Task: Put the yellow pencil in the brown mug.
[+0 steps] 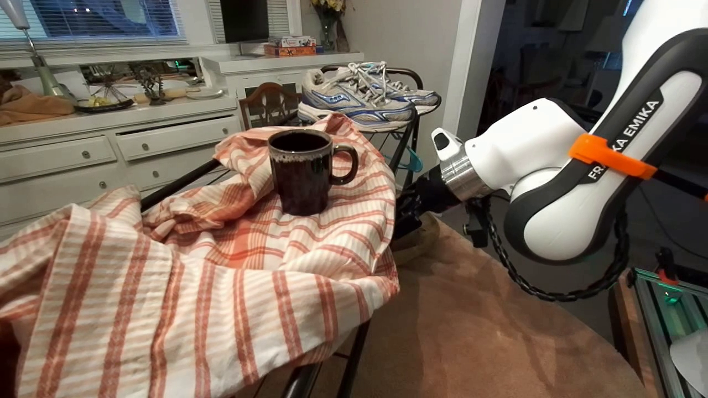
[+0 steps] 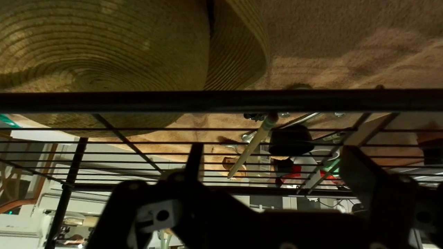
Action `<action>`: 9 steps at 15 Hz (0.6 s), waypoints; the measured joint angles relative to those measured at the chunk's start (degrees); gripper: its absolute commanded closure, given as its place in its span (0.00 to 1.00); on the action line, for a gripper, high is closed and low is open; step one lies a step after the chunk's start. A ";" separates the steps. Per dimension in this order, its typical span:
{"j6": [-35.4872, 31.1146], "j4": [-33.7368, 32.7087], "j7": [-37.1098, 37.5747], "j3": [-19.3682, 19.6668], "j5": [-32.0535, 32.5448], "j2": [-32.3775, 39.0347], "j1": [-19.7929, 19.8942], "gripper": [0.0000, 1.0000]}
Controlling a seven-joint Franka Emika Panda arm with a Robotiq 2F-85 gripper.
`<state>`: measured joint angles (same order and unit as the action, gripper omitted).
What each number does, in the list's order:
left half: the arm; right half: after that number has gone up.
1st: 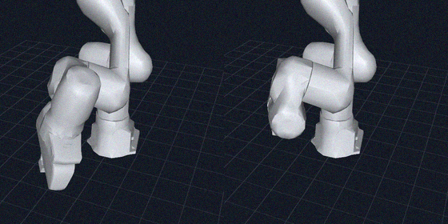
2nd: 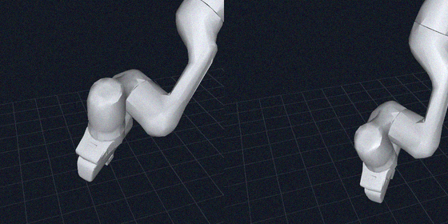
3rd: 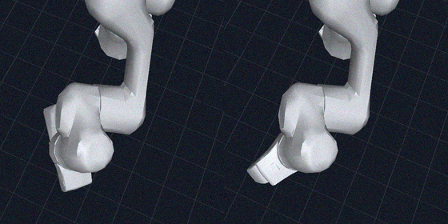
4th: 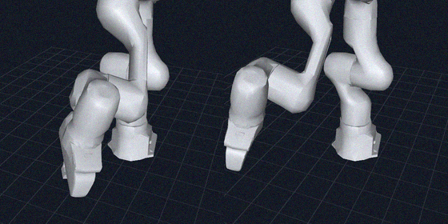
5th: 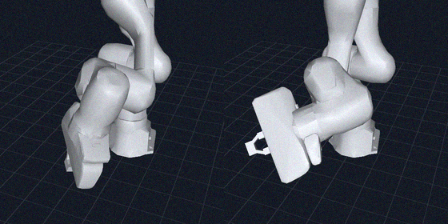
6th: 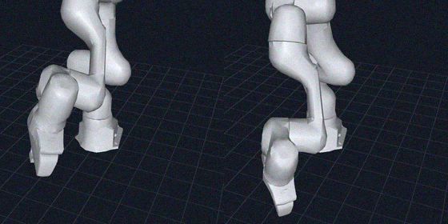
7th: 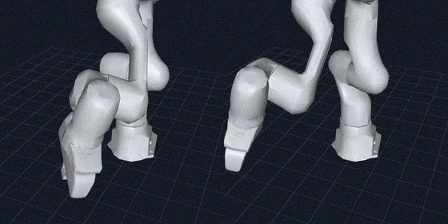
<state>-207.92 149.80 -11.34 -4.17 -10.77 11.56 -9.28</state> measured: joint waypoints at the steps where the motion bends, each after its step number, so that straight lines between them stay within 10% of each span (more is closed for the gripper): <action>1: -0.03 -0.31 0.00 0.01 0.00 0.30 0.00 0.00; 9: -0.58 -1.94 0.01 0.10 -0.55 2.18 0.00 0.25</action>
<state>-208.50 147.87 -11.33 -4.07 -11.33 13.75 -9.28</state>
